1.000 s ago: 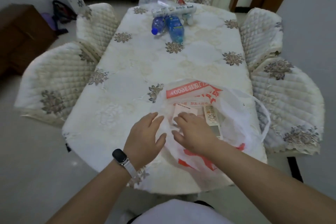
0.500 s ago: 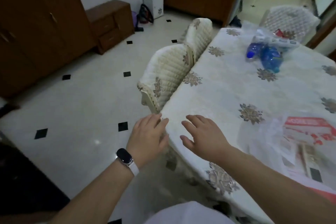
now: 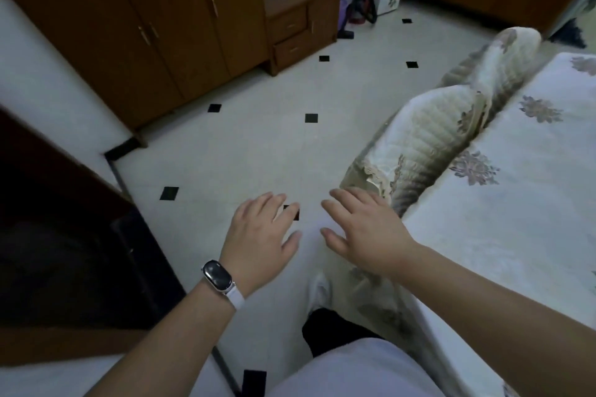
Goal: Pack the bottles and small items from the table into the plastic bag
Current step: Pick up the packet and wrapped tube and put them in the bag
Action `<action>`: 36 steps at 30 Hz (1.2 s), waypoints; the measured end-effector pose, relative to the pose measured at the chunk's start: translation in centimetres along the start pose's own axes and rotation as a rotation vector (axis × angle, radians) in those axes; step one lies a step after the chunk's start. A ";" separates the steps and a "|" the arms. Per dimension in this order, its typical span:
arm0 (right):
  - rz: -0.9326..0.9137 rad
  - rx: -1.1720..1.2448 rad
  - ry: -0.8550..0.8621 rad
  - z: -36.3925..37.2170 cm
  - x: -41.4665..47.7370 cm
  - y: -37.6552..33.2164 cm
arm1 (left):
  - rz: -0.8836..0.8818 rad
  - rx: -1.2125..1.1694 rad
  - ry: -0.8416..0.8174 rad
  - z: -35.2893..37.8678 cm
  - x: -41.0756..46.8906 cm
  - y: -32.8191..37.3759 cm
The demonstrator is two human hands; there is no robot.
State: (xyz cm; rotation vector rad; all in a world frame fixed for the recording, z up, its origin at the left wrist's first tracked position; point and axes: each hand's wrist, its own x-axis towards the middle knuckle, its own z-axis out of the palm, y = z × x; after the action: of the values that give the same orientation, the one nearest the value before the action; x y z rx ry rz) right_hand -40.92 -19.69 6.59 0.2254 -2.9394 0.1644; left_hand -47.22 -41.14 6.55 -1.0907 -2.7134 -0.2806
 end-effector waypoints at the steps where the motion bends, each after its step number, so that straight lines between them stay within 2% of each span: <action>1: -0.009 0.017 0.011 0.8 1.9 0.1 | -0.016 0.010 -0.011 0.4 0.9 -1.3; 7: -0.052 0.084 -0.032 4.1 13.6 2.9 | -0.083 0.076 -0.094 1.2 9.0 -8.5; 19: -0.050 0.085 0.133 3.3 30.5 10.0 | -0.112 0.116 -0.048 0.5 25.1 -17.7; 29: 0.051 -0.019 0.125 5.7 42.1 13.4 | 0.017 0.008 0.054 5.2 37.0 -26.3; 36: 0.250 -0.109 0.084 6.8 53.0 16.6 | 0.124 -0.102 0.094 8.2 49.0 -35.3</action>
State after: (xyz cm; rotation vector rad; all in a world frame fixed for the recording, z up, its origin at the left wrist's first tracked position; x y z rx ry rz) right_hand -96.25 -11.65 8.68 -0.1611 -2.8718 0.0456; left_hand -107.43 -31.79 7.78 -1.2343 -2.5617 -0.4431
